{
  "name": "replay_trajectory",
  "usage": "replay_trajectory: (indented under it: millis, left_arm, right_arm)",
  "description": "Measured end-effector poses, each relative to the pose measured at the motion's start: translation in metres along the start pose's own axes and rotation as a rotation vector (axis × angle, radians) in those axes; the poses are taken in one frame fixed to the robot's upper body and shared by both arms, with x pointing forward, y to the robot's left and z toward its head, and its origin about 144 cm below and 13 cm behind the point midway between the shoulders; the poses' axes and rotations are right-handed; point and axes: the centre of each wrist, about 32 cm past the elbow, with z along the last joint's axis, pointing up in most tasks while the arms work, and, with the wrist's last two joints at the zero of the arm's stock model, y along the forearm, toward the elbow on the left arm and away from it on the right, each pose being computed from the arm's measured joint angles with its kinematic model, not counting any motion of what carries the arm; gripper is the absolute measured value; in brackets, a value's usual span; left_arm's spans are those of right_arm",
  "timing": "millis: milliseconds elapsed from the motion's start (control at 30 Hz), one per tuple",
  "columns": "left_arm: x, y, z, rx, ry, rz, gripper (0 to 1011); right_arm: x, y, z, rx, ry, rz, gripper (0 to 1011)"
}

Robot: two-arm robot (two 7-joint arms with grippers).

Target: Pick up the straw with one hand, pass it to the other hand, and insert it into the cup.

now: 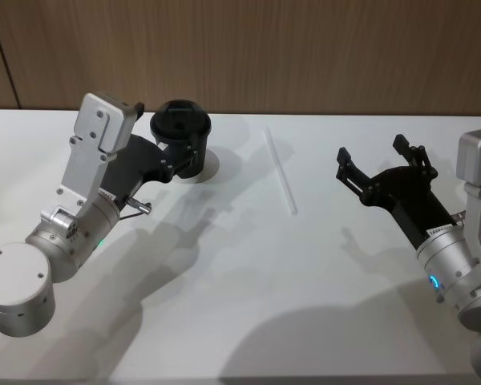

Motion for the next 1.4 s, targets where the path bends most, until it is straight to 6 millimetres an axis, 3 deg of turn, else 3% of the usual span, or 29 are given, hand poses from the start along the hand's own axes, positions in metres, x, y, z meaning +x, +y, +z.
replay_trajectory:
  millis: [700,1400]
  left_arm:
    - [0.000,0.000,0.000,0.000,0.000,0.000,1000]
    - [0.000,0.000,0.000,0.000,0.000,0.000,1000]
  right_arm:
    - [0.001,-0.001,0.001,-0.007,-0.004,0.000,1001]
    - [0.016,-0.002,0.019,-0.107,-0.066,0.055,1001]
